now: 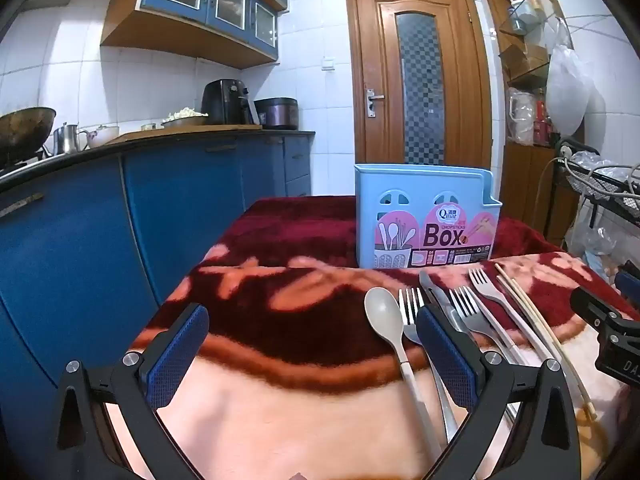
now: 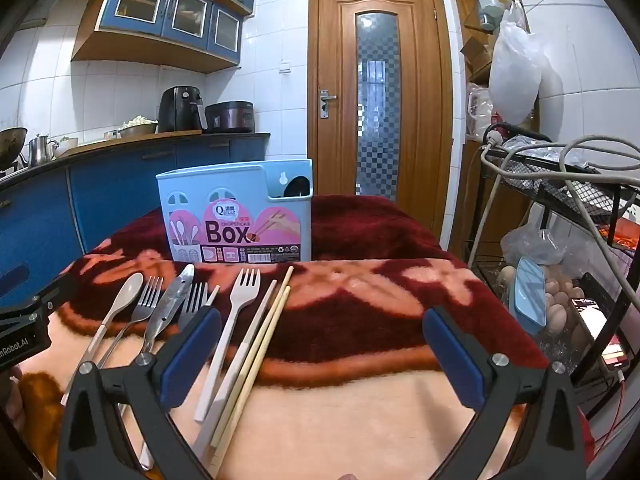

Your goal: Organize utensils

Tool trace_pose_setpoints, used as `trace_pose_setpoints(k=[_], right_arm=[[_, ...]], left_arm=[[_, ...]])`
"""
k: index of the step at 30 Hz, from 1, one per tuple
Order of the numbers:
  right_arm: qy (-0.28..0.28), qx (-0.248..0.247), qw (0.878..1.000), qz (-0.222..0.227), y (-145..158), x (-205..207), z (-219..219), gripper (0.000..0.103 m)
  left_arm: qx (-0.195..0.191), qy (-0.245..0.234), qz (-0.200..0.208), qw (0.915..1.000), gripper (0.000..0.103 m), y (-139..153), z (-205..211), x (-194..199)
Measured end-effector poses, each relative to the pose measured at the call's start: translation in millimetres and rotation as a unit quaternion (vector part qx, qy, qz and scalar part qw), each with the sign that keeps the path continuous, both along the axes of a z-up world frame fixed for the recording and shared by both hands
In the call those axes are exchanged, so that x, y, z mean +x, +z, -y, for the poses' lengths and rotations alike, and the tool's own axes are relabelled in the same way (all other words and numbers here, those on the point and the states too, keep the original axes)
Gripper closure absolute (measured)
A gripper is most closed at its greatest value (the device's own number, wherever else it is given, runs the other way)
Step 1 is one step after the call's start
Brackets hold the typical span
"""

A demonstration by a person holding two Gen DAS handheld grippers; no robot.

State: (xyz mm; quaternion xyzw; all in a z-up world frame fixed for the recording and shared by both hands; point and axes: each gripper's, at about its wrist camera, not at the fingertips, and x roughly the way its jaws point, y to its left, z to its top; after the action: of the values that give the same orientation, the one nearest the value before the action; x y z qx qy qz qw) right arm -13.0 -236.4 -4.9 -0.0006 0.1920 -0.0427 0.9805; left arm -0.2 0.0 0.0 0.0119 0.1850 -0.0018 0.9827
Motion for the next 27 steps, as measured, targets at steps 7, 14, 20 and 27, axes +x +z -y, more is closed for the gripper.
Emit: trace_pose_setpoints(k=[7, 14, 20, 27], right_arm=[[0.001, 0.000, 1.000, 0.001, -0.3, 0.2, -0.1, 0.000], [0.000, 0.000, 1.000, -0.002, -0.6, 0.8, -0.2, 0.000], [0.000, 0.000, 1.000, -0.002, -0.4, -0.1, 0.1, 0.000], [0.000, 0.001, 1.000, -0.003, -0.4, -0.3, 0.3, 0.000]], left_arm=[[0.005, 0.000, 0.000, 1.0000, 0.000, 0.1, -0.1, 0.1], [0.008, 0.000, 0.000, 1.0000, 0.000, 0.1, 0.2, 0.0], [0.008, 0.000, 0.000, 1.0000, 0.000, 0.1, 0.2, -0.1], [0.008, 0.000, 0.001, 1.0000, 0.000, 0.1, 0.2, -0.1]])
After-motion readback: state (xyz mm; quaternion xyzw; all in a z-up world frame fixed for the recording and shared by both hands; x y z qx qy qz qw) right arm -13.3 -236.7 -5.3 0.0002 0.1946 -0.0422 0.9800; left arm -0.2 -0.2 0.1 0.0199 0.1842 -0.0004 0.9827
